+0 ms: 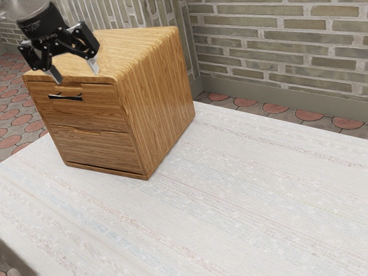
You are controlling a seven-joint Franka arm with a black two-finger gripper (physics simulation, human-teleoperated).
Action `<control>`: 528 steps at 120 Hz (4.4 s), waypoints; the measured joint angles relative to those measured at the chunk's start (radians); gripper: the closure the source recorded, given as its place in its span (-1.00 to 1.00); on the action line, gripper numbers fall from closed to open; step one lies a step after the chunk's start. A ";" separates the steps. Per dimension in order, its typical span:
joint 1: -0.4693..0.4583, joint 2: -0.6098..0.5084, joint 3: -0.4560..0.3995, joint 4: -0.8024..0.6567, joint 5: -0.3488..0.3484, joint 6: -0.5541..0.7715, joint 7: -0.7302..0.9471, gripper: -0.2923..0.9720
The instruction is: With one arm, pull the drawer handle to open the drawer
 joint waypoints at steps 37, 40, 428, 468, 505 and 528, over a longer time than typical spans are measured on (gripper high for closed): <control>0.365 -0.003 0.014 -0.096 0.036 0.075 -0.497 -0.50; 0.370 -0.011 0.014 -0.119 0.038 0.093 -0.530 -0.50; 0.266 -0.091 -0.021 -0.527 0.087 0.672 -1.129 -0.19; 0.268 -0.073 -0.021 -0.525 0.086 0.675 -1.125 -0.16; 0.284 -0.077 -0.037 -0.526 0.083 0.670 -1.125 0.04; 0.272 -0.112 -0.039 -0.552 0.082 0.663 -1.130 0.10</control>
